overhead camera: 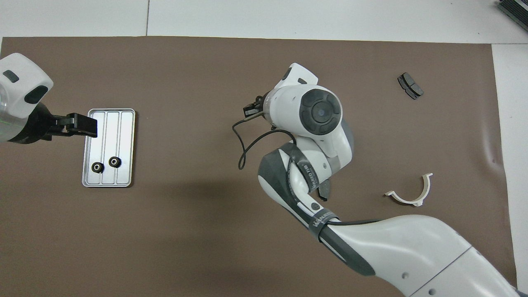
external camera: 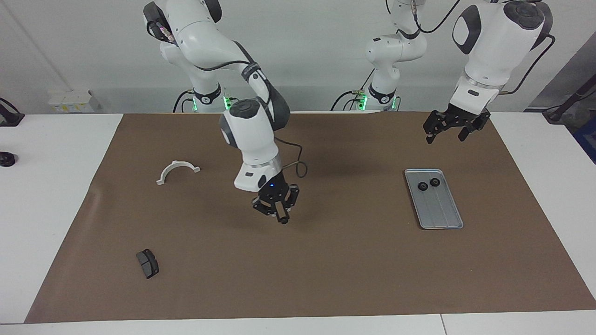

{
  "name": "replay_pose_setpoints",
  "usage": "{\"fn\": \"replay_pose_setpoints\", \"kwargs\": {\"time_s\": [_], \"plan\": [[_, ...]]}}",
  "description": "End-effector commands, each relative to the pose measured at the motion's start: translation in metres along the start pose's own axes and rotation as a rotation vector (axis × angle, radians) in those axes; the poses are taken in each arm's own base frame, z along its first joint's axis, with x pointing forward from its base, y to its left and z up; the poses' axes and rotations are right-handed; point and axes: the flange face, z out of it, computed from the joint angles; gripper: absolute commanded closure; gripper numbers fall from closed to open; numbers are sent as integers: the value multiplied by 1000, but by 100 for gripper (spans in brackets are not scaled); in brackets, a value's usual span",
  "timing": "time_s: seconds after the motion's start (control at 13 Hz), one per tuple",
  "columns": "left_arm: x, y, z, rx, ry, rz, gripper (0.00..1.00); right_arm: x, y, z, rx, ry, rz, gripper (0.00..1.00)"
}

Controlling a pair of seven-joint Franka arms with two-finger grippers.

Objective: Pick bearing gear from pile to tray

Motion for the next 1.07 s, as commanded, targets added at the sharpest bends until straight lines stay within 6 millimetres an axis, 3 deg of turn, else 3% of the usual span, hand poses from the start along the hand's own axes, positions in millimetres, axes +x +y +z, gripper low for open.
{"fn": "replay_pose_setpoints", "kwargs": {"time_s": [0.0, 0.15, 0.31, 0.38, 0.46, 0.54, 0.84, 1.0], "plan": [[4, -2, 2, -7, 17, 12, 0, 1, -42, 41, 53, 45, 1, 100], [5, -2, 4, -8, 26, 11, 0, -12, -73, 66, 78, 47, 46, 100], [5, -2, 8, -8, 28, 9, 0, -21, -95, 70, 90, 51, 127, 96], [6, -2, 8, -9, 31, 5, 0, -25, -108, 69, 100, 45, 147, 77], [7, 0, 9, -12, 43, 4, 0, -27, -113, 67, 103, 43, 195, 65], [7, 0, 14, -12, 38, 1, 0, -27, -114, 67, 102, 36, 233, 56], [13, 2, 22, -23, 61, -46, 0, -21, -98, 68, 81, 32, 248, 41], [28, 25, 45, -48, 83, -138, 0, -11, -76, 65, 21, 11, 251, 41]]}}
